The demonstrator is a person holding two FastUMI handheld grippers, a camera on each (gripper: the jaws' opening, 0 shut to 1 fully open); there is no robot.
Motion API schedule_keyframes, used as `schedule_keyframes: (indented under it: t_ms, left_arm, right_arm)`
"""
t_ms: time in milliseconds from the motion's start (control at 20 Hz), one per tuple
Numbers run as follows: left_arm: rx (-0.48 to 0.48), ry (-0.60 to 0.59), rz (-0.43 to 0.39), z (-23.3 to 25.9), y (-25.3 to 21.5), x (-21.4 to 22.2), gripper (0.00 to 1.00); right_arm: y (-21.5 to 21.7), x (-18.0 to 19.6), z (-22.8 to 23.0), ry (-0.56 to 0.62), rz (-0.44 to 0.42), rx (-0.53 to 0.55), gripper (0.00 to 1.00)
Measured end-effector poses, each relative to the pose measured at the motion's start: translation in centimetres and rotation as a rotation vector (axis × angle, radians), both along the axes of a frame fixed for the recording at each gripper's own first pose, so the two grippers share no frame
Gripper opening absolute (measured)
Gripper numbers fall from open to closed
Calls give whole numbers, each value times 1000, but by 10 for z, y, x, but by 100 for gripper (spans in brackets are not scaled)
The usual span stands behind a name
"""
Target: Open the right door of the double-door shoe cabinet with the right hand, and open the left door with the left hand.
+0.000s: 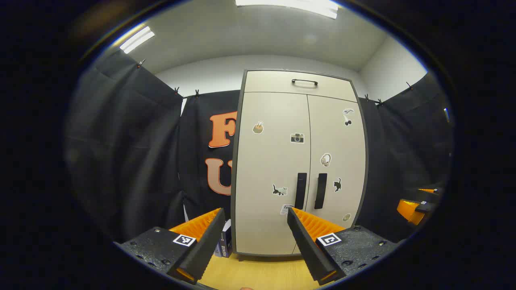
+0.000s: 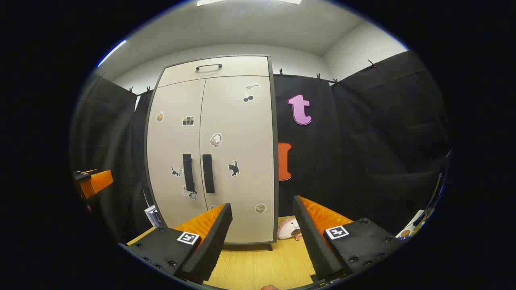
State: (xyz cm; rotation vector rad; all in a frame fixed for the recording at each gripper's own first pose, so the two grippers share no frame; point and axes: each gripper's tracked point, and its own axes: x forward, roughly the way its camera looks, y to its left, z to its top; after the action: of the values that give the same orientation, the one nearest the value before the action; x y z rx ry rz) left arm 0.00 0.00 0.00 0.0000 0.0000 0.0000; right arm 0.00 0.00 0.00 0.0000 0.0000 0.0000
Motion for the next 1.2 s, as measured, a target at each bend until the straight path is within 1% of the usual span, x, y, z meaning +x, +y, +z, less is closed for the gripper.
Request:
schedule_keyframes:
  t_ms: [50, 600, 1200]
  left_arm:
    - [0, 1, -1, -1, 1, 0, 94]
    - [11, -3, -9, 2, 11, 4, 94]
    - [-2, 20, -11, -11, 18, 13, 94]
  right_arm:
    - [2, 0, 0, 1, 1, -2, 98]
    - [19, 0, 5, -12, 10, -14, 98]
    - [31, 15, -2, 8, 21, -12, 98]
